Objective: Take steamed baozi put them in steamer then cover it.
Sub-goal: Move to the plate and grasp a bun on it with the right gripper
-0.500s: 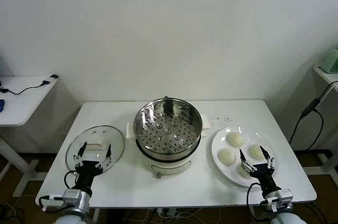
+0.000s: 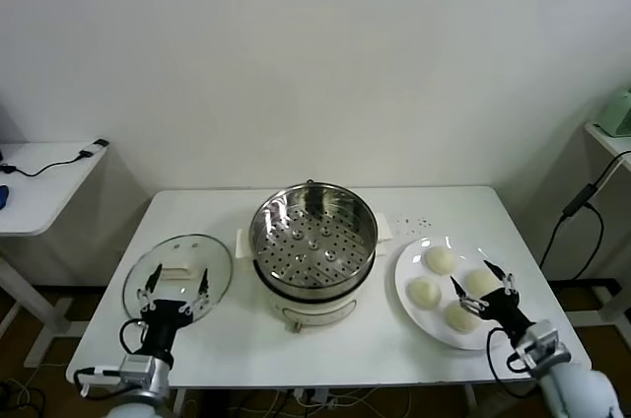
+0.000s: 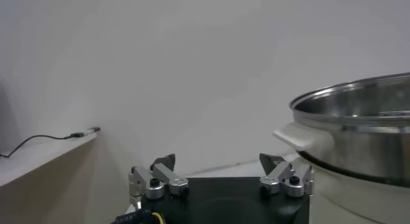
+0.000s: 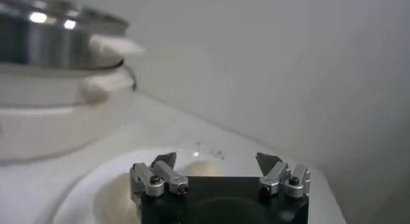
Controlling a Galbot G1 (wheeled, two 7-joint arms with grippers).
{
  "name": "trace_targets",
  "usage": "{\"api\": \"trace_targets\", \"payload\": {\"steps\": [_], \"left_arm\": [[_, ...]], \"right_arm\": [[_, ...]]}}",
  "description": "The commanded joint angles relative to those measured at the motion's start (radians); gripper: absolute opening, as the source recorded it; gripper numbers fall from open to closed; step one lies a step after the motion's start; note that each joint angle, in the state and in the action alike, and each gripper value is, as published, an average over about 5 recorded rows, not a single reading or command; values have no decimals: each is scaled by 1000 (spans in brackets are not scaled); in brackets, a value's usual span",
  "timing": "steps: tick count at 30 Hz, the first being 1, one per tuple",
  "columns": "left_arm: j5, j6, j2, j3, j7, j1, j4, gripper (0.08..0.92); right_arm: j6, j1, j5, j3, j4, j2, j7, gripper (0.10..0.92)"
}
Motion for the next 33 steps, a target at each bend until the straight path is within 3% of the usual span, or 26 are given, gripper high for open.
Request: {"api": "trace_targets", "payload": {"steps": [1,7,16,23,33], "left_arm": [[2,-7,3,42,-19,16,-12,823],[0,-9,3,47,-22,21,-15,823],[-6,-10,9,44,-23,27,-10,823],[-6,-9,12,43,-23,26,-2,823],[-8,-8,21,37,-23,19,17,823]], "right_arm": [[-104,326,-86,-275,-177,-368,-295,823],[-87,795,-84,-731,-318,-428,-436,823],[-88,1294,17,-1368,-477,-340,-531,823],[-85,1377,28,-1522,-606,-214,-545,823],[-68,1354,-15,-1504,-758,-41,-540,823]]}}
